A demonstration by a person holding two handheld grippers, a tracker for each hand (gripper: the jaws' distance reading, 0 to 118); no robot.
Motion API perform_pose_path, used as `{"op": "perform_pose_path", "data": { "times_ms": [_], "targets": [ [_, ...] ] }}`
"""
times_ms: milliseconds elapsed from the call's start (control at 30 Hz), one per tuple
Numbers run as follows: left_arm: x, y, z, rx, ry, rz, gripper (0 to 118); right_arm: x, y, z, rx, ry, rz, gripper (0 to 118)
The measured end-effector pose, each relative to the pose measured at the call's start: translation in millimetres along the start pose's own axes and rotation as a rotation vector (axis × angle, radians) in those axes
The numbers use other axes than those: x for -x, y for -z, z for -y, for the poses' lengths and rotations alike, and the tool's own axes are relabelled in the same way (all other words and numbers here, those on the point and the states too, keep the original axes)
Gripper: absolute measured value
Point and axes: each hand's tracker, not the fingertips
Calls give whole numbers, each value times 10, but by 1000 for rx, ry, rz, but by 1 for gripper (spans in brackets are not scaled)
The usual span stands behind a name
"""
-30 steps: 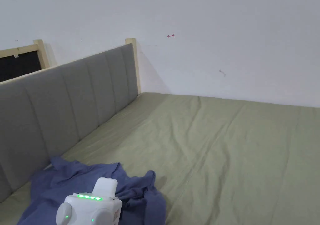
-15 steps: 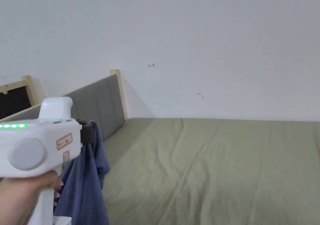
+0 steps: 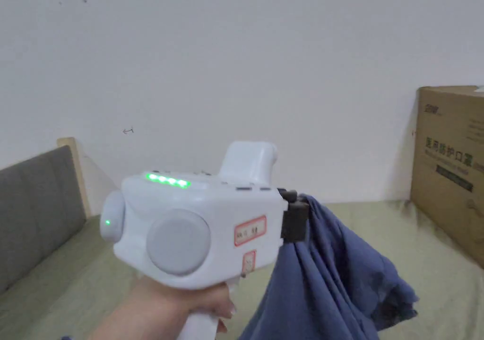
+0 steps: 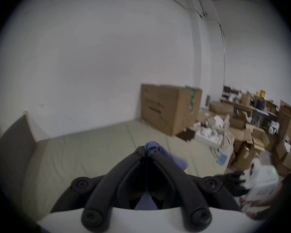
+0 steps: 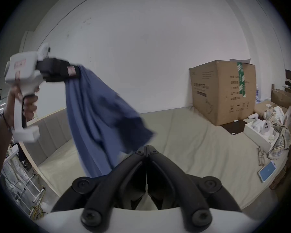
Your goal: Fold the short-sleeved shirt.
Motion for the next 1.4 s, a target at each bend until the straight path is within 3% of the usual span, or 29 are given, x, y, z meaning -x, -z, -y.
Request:
{"op": "perform_pose_path", "data": {
  "times_ms": [200, 267, 300, 367, 400, 467, 533, 700, 867, 900, 933, 967, 1000, 1033, 1167, 1300, 1400],
  "targets": [
    [21, 1049, 1413, 418, -167, -30, 2, -268, -27, 175, 43, -10, 72, 0],
    [78, 1257, 1918, 548, -242, -20, 14, -315, 12, 288, 91, 10, 77, 0],
    [98, 1319, 2135, 595, -282, -25, 39, -329, 40, 349, 115, 20, 78, 0],
    [143, 1346, 2414, 629, -341, -48, 101, -341, 85, 441, 153, 32, 74, 0],
    [177, 1341, 2500, 635, -382, -64, 118, -341, 106, 476, 166, 32, 73, 0],
    [272, 1237, 2482, 576, -449, -87, 109, -334, 142, 524, 186, 26, 68, 0],
    [366, 1117, 2340, 530, -466, -93, 109, -312, 167, 535, 194, 18, 63, 0],
    [418, 367, 1766, 199, -364, -193, 110, -226, 145, 380, 124, 14, 41, 0],
    [106, -585, 1809, -231, -230, -405, 109, -79, 73, 252, -19, -9, 39, 0],
    [16, -717, 1869, -274, -189, -469, 101, -47, 63, 250, -40, -11, 41, 0],
    [-61, -807, 1911, -282, -148, -520, 85, -21, 56, 251, -58, -10, 45, 0],
    [-147, -876, 1962, -279, -108, -593, 54, -1, 51, 265, -80, -5, 45, 0],
    [-203, -925, 2013, -262, -94, -649, 7, 19, 47, 279, -102, 0, 42, 0],
    [-231, -968, 2056, -242, -102, -694, 0, 37, 44, 295, -122, 1, 42, 0],
    [-205, -1168, 2177, -310, -225, -702, 0, 100, 46, 350, -164, -9, 79, 0],
    [-107, -1200, 2121, -320, -205, -722, 0, 89, 90, 332, -152, 1, 69, 0],
    [47, -1252, 1891, -425, -263, -595, 0, 86, 110, 275, -124, 3, 73, 0]
  ]
}}
